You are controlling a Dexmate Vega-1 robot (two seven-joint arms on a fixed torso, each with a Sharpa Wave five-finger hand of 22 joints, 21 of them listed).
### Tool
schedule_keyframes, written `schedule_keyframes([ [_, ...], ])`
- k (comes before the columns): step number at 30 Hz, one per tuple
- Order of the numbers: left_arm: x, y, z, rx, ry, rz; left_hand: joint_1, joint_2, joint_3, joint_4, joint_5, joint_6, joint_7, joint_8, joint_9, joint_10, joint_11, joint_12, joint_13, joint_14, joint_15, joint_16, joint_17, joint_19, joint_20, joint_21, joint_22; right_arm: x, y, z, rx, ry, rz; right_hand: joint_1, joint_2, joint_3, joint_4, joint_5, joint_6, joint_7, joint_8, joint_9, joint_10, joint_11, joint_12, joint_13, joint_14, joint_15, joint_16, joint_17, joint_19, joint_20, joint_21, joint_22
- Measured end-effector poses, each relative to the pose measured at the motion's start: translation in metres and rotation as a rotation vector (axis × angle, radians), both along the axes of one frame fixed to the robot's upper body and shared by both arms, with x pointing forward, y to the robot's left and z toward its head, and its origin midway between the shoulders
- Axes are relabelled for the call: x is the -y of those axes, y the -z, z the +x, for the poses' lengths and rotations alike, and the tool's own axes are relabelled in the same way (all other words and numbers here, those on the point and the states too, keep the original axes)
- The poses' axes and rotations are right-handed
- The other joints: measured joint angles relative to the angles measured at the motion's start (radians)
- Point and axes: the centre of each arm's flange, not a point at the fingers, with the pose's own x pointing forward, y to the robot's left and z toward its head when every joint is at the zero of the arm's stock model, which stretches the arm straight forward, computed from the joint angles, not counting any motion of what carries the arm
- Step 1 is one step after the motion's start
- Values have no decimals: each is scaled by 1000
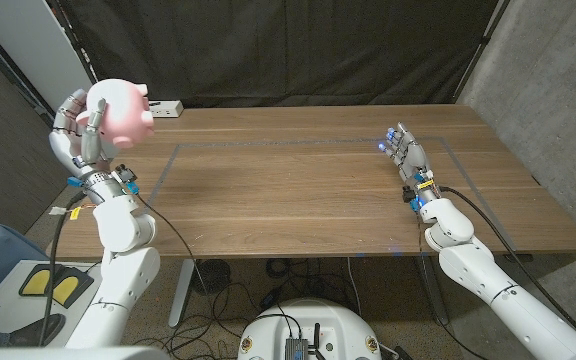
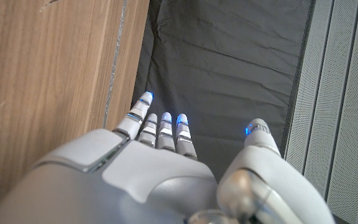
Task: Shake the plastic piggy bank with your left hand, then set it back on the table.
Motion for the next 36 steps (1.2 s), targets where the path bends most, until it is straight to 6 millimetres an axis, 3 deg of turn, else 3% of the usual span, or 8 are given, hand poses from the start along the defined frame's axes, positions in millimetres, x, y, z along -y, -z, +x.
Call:
schedule_keyframes([
  [7, 24, -24, 9, -11, 18, 131, 0, 0, 0, 0, 0, 0, 0, 0, 0, 0, 0, 0, 1, 0, 0, 0, 2, 0, 0, -1, 0, 1, 4, -3, -5, 6, 5, 0, 0, 0, 0, 0, 0, 0, 0, 0, 0, 0, 0, 0, 0, 0, 0, 0, 0, 0, 0, 0],
  [13, 69, -65, 17, -23, -3, 345, 0, 0, 0, 0, 0, 0, 0, 0, 0, 3, 3, 0, 5, 0, 0, 0, 2, -4, -4, -1, 0, 1, 7, -6, -5, 8, 10, 0, 0, 0, 0, 0, 0, 0, 0, 0, 0, 0, 0, 0, 0, 0, 0, 0, 0, 0, 0, 0],
  [15, 78, -71, 17, -23, -12, 385, 0, 0, 0, 0, 0, 0, 0, 0, 0, 4, 4, 0, 5, 0, 0, 0, 2, -4, -4, -1, 0, 1, 8, -7, -4, 10, 13, 0, 0, 0, 0, 0, 0, 0, 0, 0, 0, 0, 0, 0, 0, 0, 0, 0, 0, 0, 0, 0],
  [23, 144, -113, 19, -17, -108, 666, 0, 0, -3, -3, 0, 0, 0, 0, 0, 6, 2, 0, 5, 0, 0, 0, 6, -4, -4, -1, -1, 3, 11, -11, -1, 19, 26, 0, 0, 0, 0, 0, 0, 0, 0, 0, 0, 0, 0, 0, 0, 0, 0, 0, 0, 0, 0, 0],
  [29, 185, -129, 19, -35, -242, 852, 0, 0, -3, -3, -1, 6, -5, 0, 0, 9, -1, 0, 10, 4, -3, 0, 6, -4, -4, -1, -1, 3, 12, -13, 2, 23, 31, 0, 0, -4, 4, 0, 0, 0, 0, 0, 0, 0, 0, 0, 0, 0, 0, 0, 0, 0, 0, 0],
  [36, 229, -133, 26, -65, -430, 1060, 0, 0, -3, -3, -1, 6, -5, -4, 0, 9, -2, -8, 10, 4, -3, 0, 10, -4, -4, -3, 0, 3, 11, -13, 5, 24, 31, 0, 0, -4, 4, 0, 0, 0, 0, 0, 0, 0, 0, 0, 0, 0, 0, 0, 0, 0, 0, 0],
])
